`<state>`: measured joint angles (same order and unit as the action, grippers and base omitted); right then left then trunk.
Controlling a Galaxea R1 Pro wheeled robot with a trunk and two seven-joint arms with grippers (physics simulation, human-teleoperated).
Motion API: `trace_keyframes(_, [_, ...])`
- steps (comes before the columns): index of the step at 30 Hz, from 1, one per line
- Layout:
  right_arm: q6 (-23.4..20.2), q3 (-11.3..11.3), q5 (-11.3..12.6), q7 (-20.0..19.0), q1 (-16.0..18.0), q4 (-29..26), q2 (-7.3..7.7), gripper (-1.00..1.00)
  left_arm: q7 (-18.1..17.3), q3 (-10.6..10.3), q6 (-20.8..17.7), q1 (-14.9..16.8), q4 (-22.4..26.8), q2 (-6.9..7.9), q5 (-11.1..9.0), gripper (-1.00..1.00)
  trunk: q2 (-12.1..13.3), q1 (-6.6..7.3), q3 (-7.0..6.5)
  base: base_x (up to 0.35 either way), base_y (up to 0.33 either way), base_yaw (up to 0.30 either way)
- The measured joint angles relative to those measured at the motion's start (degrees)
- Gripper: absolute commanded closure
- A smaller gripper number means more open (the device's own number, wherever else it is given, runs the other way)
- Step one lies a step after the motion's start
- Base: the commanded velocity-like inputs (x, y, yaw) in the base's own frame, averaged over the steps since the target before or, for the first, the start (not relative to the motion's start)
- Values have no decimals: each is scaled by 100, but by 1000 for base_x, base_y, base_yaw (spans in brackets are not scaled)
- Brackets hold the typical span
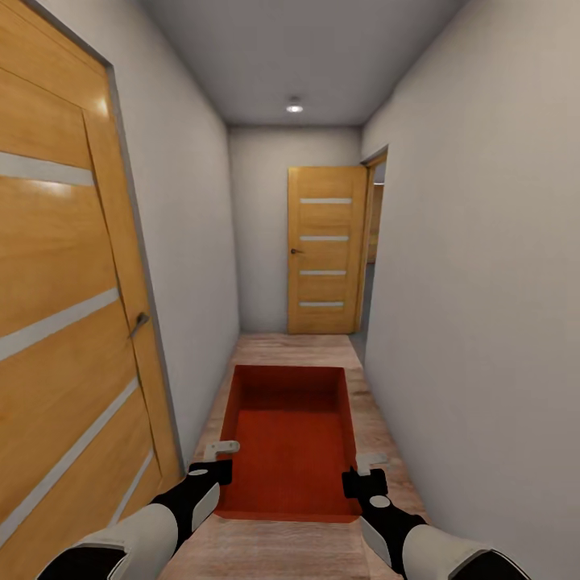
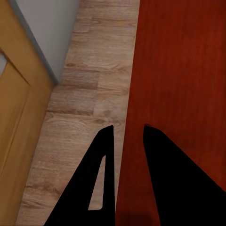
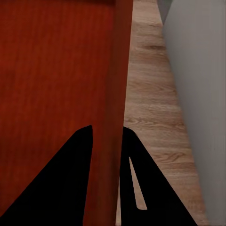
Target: Move the two storage containers from the living room to the garage. In the garage, place one container on the floor and stack the other container on top of it (either order is fine).
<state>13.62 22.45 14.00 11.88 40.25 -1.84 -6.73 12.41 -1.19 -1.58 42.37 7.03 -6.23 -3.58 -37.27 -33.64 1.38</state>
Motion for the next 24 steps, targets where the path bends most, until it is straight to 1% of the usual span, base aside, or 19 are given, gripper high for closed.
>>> trace_keyframes(24, [-3, -16, -22, -3, -1, -6, 7, 100, 9, 8, 0, 0, 2, -8, 9, 100, 0, 0, 0, 322, 0, 0])
